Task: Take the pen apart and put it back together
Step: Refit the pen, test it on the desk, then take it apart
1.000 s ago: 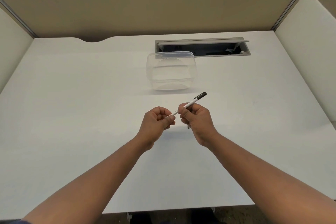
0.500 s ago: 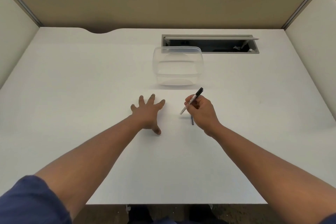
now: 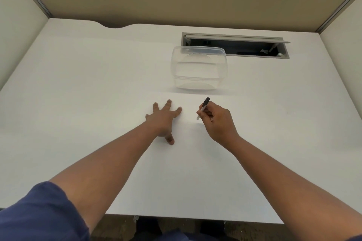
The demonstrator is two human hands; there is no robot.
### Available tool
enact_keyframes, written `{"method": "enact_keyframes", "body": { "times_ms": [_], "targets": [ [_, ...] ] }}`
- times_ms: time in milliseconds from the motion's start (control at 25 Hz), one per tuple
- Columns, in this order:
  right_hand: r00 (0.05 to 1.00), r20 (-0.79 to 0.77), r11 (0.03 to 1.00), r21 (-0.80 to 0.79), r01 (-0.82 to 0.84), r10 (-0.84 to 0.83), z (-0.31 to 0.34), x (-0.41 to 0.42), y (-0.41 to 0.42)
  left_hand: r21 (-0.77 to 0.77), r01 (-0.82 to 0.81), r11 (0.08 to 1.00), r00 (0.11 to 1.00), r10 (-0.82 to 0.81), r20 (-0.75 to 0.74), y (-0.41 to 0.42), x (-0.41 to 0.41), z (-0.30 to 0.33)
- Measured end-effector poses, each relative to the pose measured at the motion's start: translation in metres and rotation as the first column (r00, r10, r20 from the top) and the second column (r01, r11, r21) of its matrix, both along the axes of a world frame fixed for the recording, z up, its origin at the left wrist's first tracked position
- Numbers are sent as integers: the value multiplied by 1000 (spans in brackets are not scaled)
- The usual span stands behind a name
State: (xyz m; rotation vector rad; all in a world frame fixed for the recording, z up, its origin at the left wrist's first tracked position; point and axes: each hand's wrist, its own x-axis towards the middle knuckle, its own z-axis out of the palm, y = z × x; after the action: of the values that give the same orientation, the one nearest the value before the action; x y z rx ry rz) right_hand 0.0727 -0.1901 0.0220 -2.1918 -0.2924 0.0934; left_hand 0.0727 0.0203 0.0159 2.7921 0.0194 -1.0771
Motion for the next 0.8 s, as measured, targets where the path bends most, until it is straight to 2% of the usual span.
{"method": "enact_keyframes", "body": {
  "times_ms": [80,240,360,800],
  "targets": [
    [1000,-8,1000,-18,14,-14,-7,-4,-2,2,-1,1000,1000,1,1,0,0,-1],
    [988,-138,995,-91,49,-61,-9,0,-3,5,5,1000,1000,-5,8,1,0,-1],
    [994,-92,993,-103,51,-60,-4,2,0,2,4,1000,1000,-4,3,0,1,-1],
    [990,-112,996,-33,84,-88,-9,-5,-8,7,4,1000,1000,-4,-7,-1,0,2]
  ]
}}
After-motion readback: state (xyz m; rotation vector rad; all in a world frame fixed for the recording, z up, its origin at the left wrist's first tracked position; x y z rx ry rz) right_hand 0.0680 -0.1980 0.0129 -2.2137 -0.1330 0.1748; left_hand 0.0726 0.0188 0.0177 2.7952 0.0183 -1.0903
